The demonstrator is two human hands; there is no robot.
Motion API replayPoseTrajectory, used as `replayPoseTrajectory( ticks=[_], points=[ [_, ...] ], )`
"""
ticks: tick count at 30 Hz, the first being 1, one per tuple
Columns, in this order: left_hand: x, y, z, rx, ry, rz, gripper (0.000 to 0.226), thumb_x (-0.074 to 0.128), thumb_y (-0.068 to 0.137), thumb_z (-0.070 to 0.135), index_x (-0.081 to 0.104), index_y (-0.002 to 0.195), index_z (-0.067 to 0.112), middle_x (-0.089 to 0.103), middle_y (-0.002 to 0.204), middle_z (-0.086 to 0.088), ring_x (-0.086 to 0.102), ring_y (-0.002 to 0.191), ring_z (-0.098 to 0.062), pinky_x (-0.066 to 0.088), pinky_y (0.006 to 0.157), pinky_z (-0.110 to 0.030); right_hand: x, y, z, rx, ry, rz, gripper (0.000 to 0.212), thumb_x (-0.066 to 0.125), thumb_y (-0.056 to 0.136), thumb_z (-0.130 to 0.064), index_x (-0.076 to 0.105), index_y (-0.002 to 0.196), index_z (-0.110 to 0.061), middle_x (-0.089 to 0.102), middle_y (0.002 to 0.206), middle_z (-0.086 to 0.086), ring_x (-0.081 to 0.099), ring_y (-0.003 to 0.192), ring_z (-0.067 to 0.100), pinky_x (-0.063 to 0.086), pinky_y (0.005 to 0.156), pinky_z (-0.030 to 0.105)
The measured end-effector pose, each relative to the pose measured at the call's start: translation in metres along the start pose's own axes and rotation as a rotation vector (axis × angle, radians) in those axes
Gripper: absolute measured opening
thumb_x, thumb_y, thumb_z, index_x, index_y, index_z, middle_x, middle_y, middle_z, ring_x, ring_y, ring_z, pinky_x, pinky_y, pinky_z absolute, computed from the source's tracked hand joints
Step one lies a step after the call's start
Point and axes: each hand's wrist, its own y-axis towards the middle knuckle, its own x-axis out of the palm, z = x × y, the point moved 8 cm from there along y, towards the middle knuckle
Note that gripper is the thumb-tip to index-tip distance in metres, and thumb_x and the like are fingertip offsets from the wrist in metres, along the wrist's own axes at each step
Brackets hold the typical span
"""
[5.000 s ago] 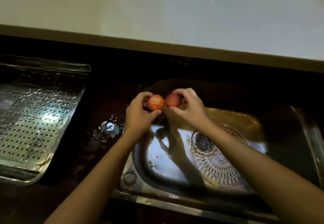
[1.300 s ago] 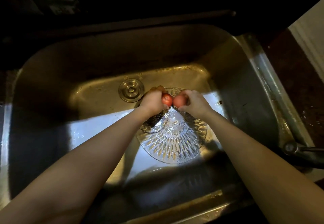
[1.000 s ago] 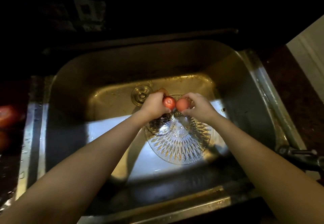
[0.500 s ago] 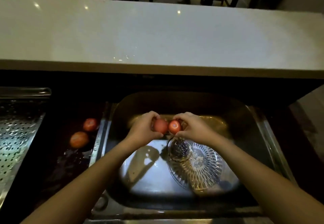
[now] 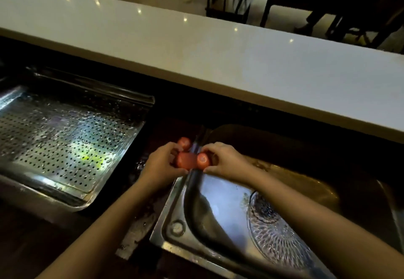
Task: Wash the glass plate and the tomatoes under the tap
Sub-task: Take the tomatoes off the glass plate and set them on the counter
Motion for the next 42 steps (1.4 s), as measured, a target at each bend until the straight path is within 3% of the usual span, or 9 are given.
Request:
replayPoseTrajectory(
  ticks=[4, 8, 11, 20, 27, 42],
  points=[
    [-0.023, -0.015, -0.039, -0.095, -0.037, 0.083, 0.051, 0.084, 0.057, 0.015, 0.057, 0.099, 0.022, 0.062, 0.092, 0.001, 0.060, 0.079, -0.015, 0.051, 0.068, -0.028, 0.024, 0.023, -0.032, -0.079, -0.003, -0.042, 0.055, 0.072, 0.078, -0.022, 0.050, 0.128, -0.015, 0.051, 0.124, 0.013, 0.053, 0.108, 0.023, 0.036, 0.085, 0.020],
    [-0.031, -0.030, -0.073, -0.177, -0.068, 0.137, 0.051, 0.085, 0.058, 0.014, 0.057, 0.100, 0.020, 0.061, 0.091, 0.002, 0.060, 0.075, -0.014, 0.042, 0.062, -0.016, 0.052, 0.037, -0.049, -0.103, -0.001, -0.079, 0.059, 0.072, 0.077, -0.022, 0.048, 0.131, -0.017, 0.052, 0.124, 0.012, 0.051, 0.111, 0.024, 0.036, 0.089, 0.025],
    [-0.030, -0.037, -0.090, -0.217, -0.078, 0.145, 0.052, 0.085, 0.058, 0.014, 0.057, 0.102, 0.018, 0.061, 0.094, 0.001, 0.060, 0.079, -0.015, 0.043, 0.071, -0.022, 0.072, 0.042, -0.053, -0.089, 0.005, -0.097, 0.060, 0.072, 0.077, -0.023, 0.047, 0.131, -0.015, 0.052, 0.121, 0.013, 0.052, 0.108, 0.026, 0.036, 0.085, 0.024],
    [-0.014, -0.037, -0.110, -0.242, -0.016, 0.124, 0.052, 0.082, 0.062, 0.017, 0.056, 0.106, 0.017, 0.063, 0.100, -0.001, 0.055, 0.081, -0.013, 0.039, 0.073, -0.024, 0.099, 0.042, -0.045, -0.039, -0.049, -0.075, 0.055, 0.070, 0.079, -0.029, 0.047, 0.128, -0.016, 0.051, 0.122, 0.009, 0.053, 0.105, 0.025, 0.047, 0.088, 0.038],
    [-0.010, -0.031, -0.112, -0.223, 0.022, 0.095, 0.056, 0.082, 0.063, 0.019, 0.054, 0.112, 0.013, 0.063, 0.110, -0.006, 0.058, 0.093, -0.019, 0.039, 0.076, -0.024, 0.100, 0.043, -0.039, -0.029, -0.059, -0.062, 0.055, 0.069, 0.079, -0.034, 0.047, 0.126, -0.017, 0.054, 0.118, 0.009, 0.047, 0.112, 0.025, 0.040, 0.089, 0.034],
    [-0.008, -0.023, -0.109, -0.205, 0.108, 0.027, 0.065, 0.080, 0.066, 0.022, 0.049, 0.123, 0.013, 0.057, 0.122, -0.010, 0.053, 0.111, -0.025, 0.041, 0.089, -0.031, 0.101, 0.042, -0.042, -0.047, -0.115, -0.088, 0.060, 0.068, 0.079, -0.037, 0.042, 0.129, -0.017, 0.051, 0.124, 0.009, 0.045, 0.117, 0.026, 0.041, 0.094, 0.037]
  ],
)
